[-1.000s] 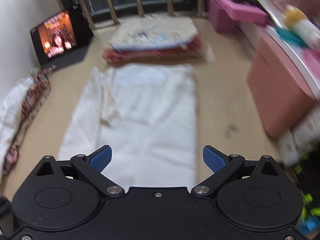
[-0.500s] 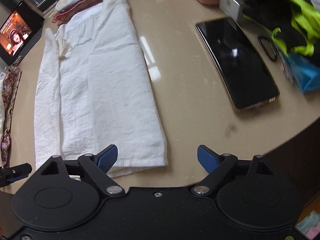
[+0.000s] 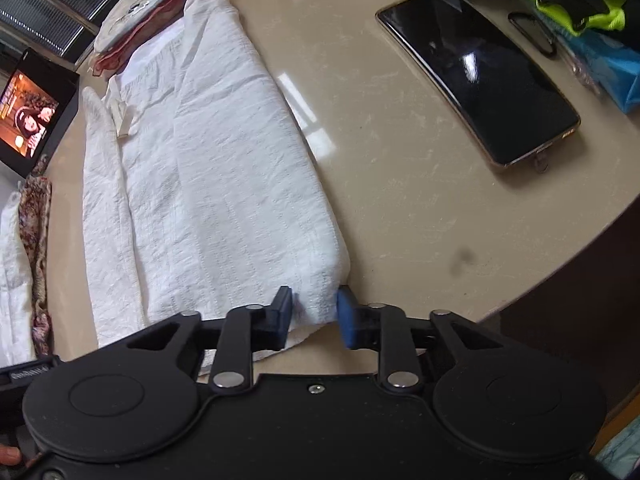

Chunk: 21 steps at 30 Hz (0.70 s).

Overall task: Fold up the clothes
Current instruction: 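Open both grippers and smooth the lengthwise-folded dress flat, then grasp the dress hem corners with the left and right grippers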

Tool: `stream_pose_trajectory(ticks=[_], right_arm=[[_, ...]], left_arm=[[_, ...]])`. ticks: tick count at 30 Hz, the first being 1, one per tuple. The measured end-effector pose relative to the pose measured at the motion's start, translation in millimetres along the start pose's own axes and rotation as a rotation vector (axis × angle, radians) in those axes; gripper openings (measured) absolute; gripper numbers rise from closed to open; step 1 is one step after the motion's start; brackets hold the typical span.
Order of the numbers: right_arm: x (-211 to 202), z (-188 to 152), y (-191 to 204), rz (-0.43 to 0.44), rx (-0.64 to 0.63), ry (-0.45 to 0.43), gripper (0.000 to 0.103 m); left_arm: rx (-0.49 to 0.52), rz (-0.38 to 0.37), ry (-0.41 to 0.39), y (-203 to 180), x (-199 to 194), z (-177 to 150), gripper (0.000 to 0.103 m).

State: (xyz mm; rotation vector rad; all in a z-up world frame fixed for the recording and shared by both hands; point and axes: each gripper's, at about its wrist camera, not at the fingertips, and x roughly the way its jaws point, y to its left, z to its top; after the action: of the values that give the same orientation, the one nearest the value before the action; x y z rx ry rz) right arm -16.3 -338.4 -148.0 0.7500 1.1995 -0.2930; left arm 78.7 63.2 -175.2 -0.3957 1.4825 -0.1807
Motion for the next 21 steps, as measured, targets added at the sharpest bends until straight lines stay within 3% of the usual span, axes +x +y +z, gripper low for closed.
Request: stream_pose_trajectory(ticks=[2,4,16,18,19,20,21], right_arm=[[1,0,-2,0.003,0.015,0.01,0.006],[0,0,-3,0.006,0.028,0.012,0.004],[-6,-2,1,0.046,0.024,0.113,0.003],[-6,-6,4,0.042,-0.021,0.124,0.01],[-8,-8,8,0.022,-0.065,0.112,0.022],[-13,-10,14,-0.003,-0.134,0.091,0.045],[-18,-12,20,-0.024,-0.214,0.063,0.057]], left_arm=[[-0.025,-0.005,0.013,1,2,1,0.005],[-0.02,-0.005,0.017,-2,1,1,0.004],[0.083,0.03,0.055,-6,-18,0,0.004],[0.142,0.033,0.044,-6,-20,-4,0.007],[0.191,0.05,0.033,-9,-22,-6,0.015],[0.24,0.067,0.021,-12,-24,-8,0.031],[0.32,0.1,0.002,-17,-27,-11,0.041]])
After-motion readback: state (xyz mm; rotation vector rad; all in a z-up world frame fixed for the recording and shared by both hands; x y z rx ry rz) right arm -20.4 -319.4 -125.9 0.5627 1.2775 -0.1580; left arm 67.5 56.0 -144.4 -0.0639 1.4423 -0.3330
